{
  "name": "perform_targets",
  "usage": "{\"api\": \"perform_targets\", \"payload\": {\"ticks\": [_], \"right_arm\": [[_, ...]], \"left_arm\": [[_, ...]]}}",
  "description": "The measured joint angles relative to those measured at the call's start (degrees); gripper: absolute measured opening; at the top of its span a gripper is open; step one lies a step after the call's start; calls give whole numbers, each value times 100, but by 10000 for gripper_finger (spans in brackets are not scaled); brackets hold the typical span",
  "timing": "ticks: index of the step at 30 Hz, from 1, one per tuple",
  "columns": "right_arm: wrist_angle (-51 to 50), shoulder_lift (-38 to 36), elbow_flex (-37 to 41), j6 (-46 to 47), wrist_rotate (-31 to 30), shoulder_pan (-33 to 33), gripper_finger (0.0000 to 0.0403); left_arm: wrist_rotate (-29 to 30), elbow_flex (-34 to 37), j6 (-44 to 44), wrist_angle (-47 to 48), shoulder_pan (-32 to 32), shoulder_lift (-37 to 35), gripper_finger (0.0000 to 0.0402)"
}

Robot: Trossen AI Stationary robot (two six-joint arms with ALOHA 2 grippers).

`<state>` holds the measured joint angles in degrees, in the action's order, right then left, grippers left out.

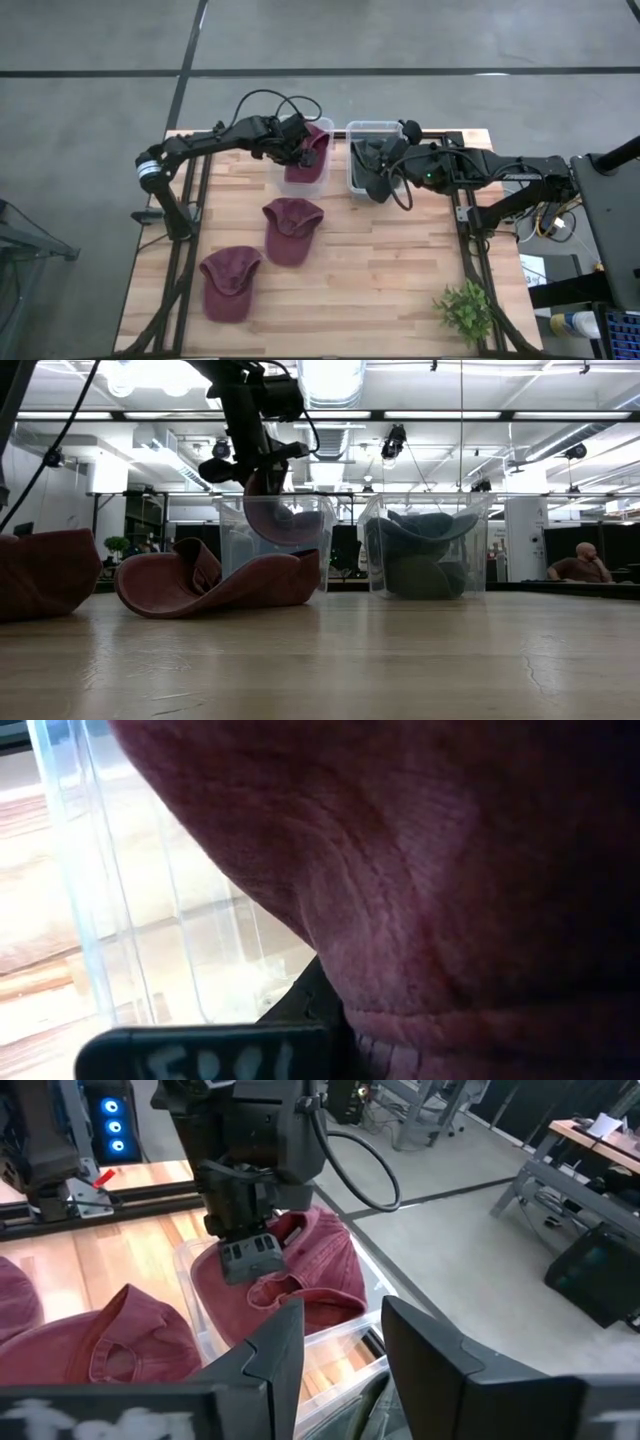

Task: Pick & Place hat
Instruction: Put the right red cap into the left transparent bin, then put the top red cap into the left transparent bin

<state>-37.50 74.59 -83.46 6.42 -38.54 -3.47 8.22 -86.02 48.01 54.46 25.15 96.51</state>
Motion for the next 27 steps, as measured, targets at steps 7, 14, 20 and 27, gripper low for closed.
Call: {"api": "perform_targets", "payload": {"ticks": [7,14,20,27], "right_arm": [[0,0,0,0,2,0,130],[0,-2,0,-17,2,0,125],[2,-7,0,-44,2,0,123],[2,-7,1,-105,2,0,123]], "left_arm": [[18,2,0,-28,2,0,21],[92,2,-4,-143,0,-2,21],[239,4,-102,-144,1,-2,60],[238,-14,-12,-131,2,-7,139]]}}
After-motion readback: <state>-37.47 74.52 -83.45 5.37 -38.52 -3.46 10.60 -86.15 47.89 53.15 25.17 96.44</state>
